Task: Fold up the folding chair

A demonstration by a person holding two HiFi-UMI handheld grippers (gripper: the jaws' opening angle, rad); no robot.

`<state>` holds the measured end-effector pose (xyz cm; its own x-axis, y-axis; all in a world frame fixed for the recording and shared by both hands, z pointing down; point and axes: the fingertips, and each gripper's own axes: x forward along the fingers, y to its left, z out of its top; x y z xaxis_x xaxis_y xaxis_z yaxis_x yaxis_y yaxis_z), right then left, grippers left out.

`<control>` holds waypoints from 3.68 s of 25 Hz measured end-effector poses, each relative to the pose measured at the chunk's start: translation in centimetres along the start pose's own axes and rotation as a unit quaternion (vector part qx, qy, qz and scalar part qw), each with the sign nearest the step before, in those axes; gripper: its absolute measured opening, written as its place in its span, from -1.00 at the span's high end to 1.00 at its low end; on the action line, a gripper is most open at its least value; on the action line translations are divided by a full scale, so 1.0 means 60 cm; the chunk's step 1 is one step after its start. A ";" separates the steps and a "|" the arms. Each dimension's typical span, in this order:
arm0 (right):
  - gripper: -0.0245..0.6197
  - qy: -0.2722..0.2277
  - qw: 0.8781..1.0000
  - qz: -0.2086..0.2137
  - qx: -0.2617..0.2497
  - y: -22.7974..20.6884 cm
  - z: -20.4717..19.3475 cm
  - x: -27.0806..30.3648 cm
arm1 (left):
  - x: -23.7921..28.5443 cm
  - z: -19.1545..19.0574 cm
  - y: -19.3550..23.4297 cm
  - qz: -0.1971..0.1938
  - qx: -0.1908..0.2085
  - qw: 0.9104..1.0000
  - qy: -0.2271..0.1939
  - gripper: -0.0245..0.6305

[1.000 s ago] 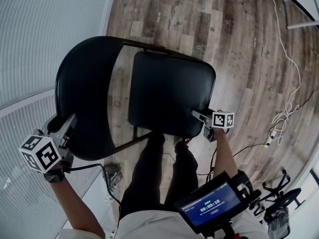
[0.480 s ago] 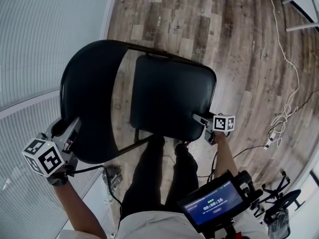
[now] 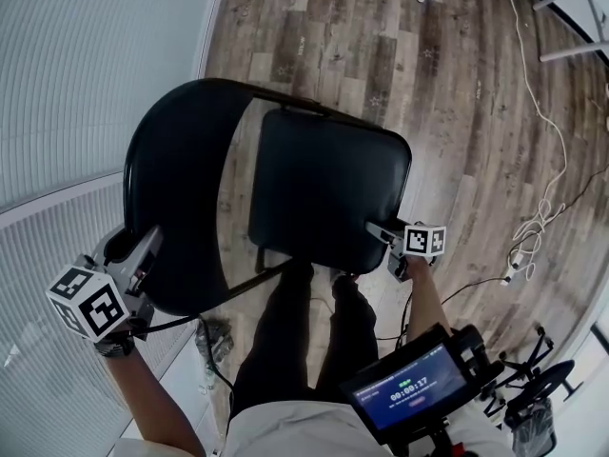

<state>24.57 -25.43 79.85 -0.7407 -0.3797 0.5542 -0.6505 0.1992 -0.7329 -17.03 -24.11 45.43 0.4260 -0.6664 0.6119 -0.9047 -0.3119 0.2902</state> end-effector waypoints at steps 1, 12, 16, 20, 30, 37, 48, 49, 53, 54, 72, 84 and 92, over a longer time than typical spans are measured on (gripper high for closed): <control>-0.23 -0.001 1.000 -0.001 0.001 0.003 -0.001 -0.001 | -0.001 0.002 -0.003 0.001 0.003 1.000 -0.001 0.54; -0.18 -0.011 1.000 -0.011 0.006 0.038 -0.015 -0.016 | -0.017 0.013 -0.048 -0.006 0.026 1.000 -0.003 0.56; -0.16 -0.010 1.000 -0.014 0.010 0.050 -0.015 -0.021 | -0.018 0.016 -0.063 -0.009 0.029 1.000 -0.005 0.57; -0.16 -0.011 1.000 -0.023 0.013 0.060 -0.011 -0.017 | -0.016 0.018 -0.070 -0.014 0.029 0.999 -0.005 0.58; -0.15 -0.020 0.999 -0.041 0.016 0.081 -0.010 -0.016 | -0.009 0.019 -0.092 -0.029 0.041 0.999 0.006 0.64; -0.13 -0.021 0.998 -0.053 0.019 0.111 -0.010 -0.016 | -0.008 0.018 -0.092 -0.037 0.041 0.998 0.020 0.67; -0.12 -0.020 0.996 -0.081 0.019 0.152 -0.002 -0.008 | -0.016 0.026 -0.089 -0.068 0.028 0.997 0.028 0.74; -0.12 -0.022 0.996 -0.084 0.017 0.155 -0.001 -0.008 | -0.016 0.026 -0.091 -0.069 0.029 0.997 0.028 0.75; -0.12 -0.024 0.995 -0.099 0.014 0.164 0.001 -0.008 | -0.016 0.027 -0.098 -0.070 0.032 0.997 0.026 0.75; -0.12 -0.024 0.994 -0.103 0.014 0.168 0.002 -0.007 | -0.017 0.028 -0.098 -0.071 0.033 0.997 0.025 0.76; -0.11 -0.036 0.993 -0.110 0.014 0.265 0.018 0.007 | -0.027 0.048 -0.126 -0.055 0.055 0.997 0.012 0.75; -0.11 -0.036 0.994 -0.103 0.016 0.330 0.026 0.013 | -0.041 0.060 -0.144 -0.060 0.043 0.997 0.016 0.72; -0.03 -0.032 0.993 -0.114 0.017 0.365 0.032 0.028 | -0.045 0.060 -0.135 -0.053 0.039 0.998 0.016 0.72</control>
<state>9.39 -23.42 63.96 -0.5620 -0.4677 0.6822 -0.7933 0.0713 -0.6047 -10.89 -22.22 38.79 0.5177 -0.6062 0.6038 -0.8517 -0.4320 0.2966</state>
